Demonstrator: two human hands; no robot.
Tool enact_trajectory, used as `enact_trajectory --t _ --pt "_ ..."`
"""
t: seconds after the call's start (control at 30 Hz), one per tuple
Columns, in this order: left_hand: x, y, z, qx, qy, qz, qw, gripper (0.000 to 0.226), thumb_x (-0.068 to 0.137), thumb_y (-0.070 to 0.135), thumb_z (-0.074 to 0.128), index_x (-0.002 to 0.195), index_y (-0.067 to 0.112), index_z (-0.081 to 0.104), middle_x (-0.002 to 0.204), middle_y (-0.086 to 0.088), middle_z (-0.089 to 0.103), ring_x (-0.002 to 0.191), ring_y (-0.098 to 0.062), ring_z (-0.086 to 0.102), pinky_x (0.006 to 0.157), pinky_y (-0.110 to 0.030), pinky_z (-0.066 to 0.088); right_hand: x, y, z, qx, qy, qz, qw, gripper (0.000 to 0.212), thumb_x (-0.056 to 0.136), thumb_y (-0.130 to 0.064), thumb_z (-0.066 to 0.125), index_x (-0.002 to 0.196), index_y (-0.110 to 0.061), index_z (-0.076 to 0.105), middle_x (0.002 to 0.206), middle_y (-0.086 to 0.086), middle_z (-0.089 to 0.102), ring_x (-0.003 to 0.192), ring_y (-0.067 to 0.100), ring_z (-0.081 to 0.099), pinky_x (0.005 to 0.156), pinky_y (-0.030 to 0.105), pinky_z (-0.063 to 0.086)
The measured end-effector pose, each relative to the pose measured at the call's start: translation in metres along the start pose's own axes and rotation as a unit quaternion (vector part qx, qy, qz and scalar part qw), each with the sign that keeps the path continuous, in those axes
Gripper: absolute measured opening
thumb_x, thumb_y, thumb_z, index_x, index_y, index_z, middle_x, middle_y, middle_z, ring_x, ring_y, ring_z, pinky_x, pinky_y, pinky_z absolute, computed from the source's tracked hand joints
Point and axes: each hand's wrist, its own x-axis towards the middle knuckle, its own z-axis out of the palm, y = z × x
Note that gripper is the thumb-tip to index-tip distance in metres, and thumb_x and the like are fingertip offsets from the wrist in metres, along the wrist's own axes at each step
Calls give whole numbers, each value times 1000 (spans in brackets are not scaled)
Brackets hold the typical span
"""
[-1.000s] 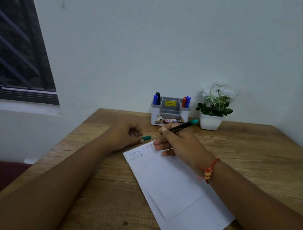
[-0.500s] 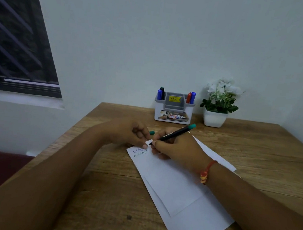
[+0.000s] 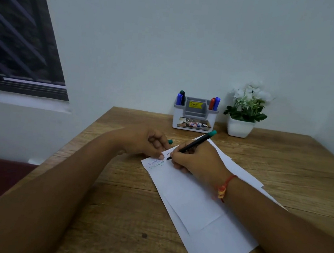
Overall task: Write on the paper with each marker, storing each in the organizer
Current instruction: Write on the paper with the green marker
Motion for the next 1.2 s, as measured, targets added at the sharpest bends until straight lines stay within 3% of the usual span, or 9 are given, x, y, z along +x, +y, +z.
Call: enact_trajectory --t 0.23,0.67,1.03,1.2 --pt "2 1 1 -2 -4 1 1000 31 80 9 78 109 17 68 100 -7 74 92 -18 69 93 -44 53 1 -1 2 -42 10 -15 999 18 77 -29 70 81 -12 74 72 5 75 65 11 65 68 35 59" --pt "2 0 2 -18 -2 3 1000 31 80 6 77 107 14 67 103 -15 72 100 -30 69 94 -48 54 1 -2 1 -52 6 -3 999 25 72 -35 67 79 -12 73 73 6 75 71 19 71 75 44 63" --pt "2 1 2 -14 0 5 1000 31 80 6 77 108 15 67 101 -13 73 99 -30 69 90 -46 55 -1 -5 0 -62 11 -12 998 17 76 -29 67 70 -14 70 68 4 74 65 15 68 72 41 61" --pt "2 -1 1 -4 0 7 1000 31 80 9 78 108 16 67 100 -10 74 97 -26 70 92 -47 54 -1 -5 0 -62 12 -6 998 16 76 -29 67 75 -14 72 70 4 75 71 17 72 75 41 63"
